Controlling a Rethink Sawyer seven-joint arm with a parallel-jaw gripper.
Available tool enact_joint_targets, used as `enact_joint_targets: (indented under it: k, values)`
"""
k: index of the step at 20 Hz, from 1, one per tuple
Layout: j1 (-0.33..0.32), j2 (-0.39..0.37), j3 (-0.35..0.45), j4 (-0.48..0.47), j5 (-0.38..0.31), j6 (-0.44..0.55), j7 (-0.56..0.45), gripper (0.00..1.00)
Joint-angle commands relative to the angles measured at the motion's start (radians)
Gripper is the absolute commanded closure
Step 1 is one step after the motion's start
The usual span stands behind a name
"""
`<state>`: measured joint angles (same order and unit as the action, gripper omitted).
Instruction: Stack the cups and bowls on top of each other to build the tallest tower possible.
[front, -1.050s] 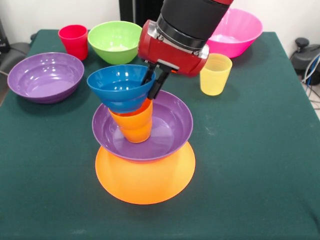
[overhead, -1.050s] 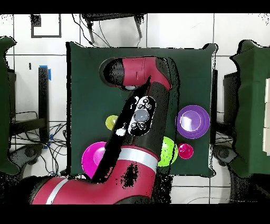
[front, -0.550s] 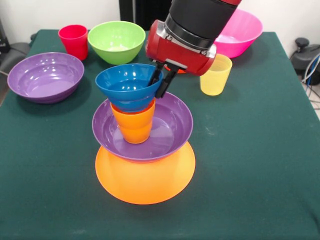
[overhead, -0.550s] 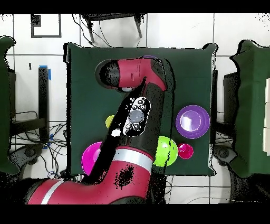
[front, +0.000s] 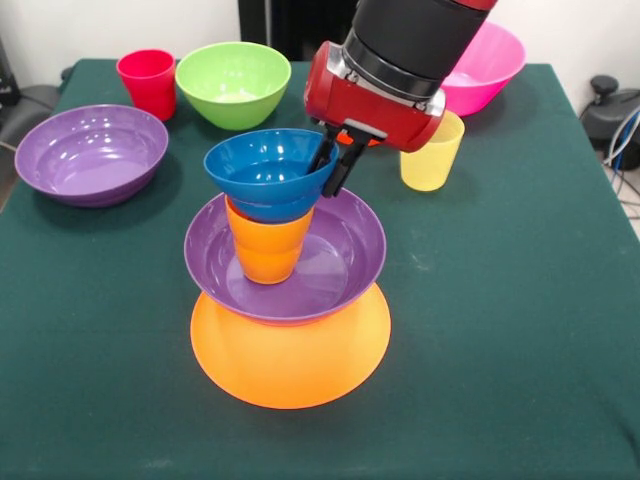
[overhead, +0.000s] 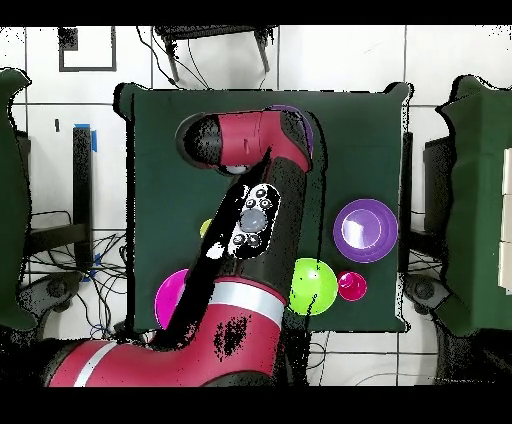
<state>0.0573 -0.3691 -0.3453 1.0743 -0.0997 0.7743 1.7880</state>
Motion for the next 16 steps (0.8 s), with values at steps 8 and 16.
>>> enact_joint_targets:
  k: [8,16]
  values:
    - [-0.008,0.095,0.060,-0.001,-0.029,-0.028,0.109,1.00]
    - [-0.012,0.102,0.052,-0.015,-0.033,-0.037,0.097,1.00]
